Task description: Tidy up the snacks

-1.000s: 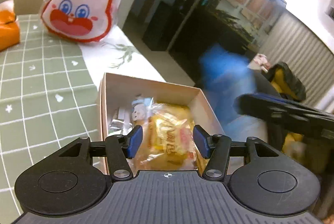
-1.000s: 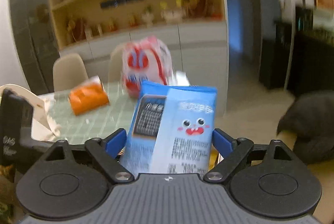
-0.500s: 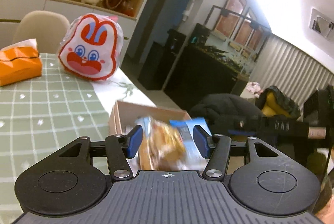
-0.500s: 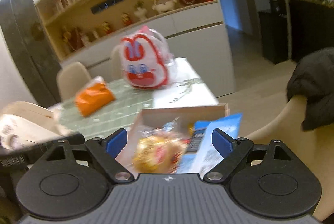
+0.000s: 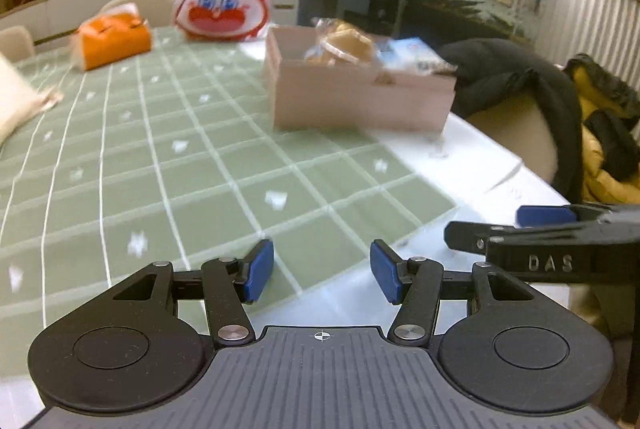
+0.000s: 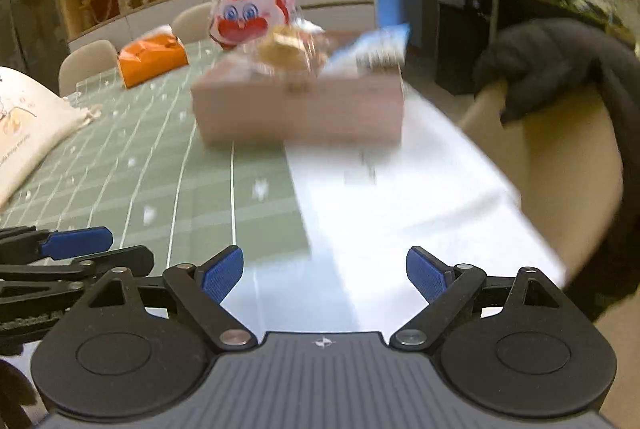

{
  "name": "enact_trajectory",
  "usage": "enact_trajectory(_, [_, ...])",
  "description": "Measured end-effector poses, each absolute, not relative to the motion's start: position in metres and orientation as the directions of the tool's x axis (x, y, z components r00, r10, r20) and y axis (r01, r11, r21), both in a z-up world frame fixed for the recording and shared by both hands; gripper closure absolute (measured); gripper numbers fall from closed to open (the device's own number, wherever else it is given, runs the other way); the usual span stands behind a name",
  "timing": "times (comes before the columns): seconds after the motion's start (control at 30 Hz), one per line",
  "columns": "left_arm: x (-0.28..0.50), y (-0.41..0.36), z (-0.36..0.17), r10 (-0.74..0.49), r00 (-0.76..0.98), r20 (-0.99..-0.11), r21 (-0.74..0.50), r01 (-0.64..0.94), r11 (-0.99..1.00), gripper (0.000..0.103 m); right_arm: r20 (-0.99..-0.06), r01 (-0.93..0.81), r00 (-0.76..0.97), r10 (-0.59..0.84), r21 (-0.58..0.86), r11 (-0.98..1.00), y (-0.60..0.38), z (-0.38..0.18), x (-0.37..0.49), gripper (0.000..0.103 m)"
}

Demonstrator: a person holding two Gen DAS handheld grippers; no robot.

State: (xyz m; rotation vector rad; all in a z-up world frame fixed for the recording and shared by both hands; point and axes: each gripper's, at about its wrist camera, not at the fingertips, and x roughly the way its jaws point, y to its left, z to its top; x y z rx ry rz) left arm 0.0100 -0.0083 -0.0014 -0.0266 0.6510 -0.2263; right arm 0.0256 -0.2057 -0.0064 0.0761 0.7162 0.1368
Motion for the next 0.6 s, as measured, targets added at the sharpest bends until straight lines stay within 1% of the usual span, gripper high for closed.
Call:
enact_trajectory(0.03, [0.005,-0.01,-0.001,-0.197,0.778,-0.596,-0.079,0.187,0.979,0.046,-0.637,-0.095,0.758,0.141,0.105,0.99,-0.204,-0.011,0.018,0.013])
enact_trajectory(0.07, [0.003,-0.01,0.0,-0.178,0.78,-0.6,-0.07,0.17,0.983,0.047,-0.621,-0.078,0.777,0.102,0.066,0.995,-0.2,-0.013,0.011,0.013])
enact_trajectory(0.1, [0.002,-0.009,0.001,-0.173,0.778,-0.603,-0.07,0.165,0.984,0.047,-0.614,-0.067,0.785,0.075,0.036,0.997,-0.196,-0.017,0.005,0.013])
enact_trajectory(0.17, [0.0,-0.012,0.002,-0.164,0.775,-0.61,-0.052,0.167,0.985,0.047,-0.592,-0.066,0.803,0.066,0.021,0.998,-0.195,-0.02,-0.005,0.012])
enact_trajectory(0.3, [-0.005,-0.026,0.0,-0.11,0.783,-0.612,0.021,0.155,0.988,0.047,-0.574,-0.043,0.816,0.058,0.04,0.998,-0.2,-0.022,-0.006,0.009])
enact_trajectory(0.43, [-0.005,-0.03,-0.002,-0.081,0.791,-0.607,0.019,0.116,0.993,0.046,-0.555,-0.035,0.83,0.046,0.032,0.999,-0.199,-0.025,-0.006,0.007])
enact_trajectory(0.6, [-0.005,-0.03,-0.002,-0.081,0.791,-0.606,0.018,0.115,0.993,0.046,-0.553,-0.034,0.832,0.047,0.034,0.999,-0.199,-0.026,-0.006,0.007])
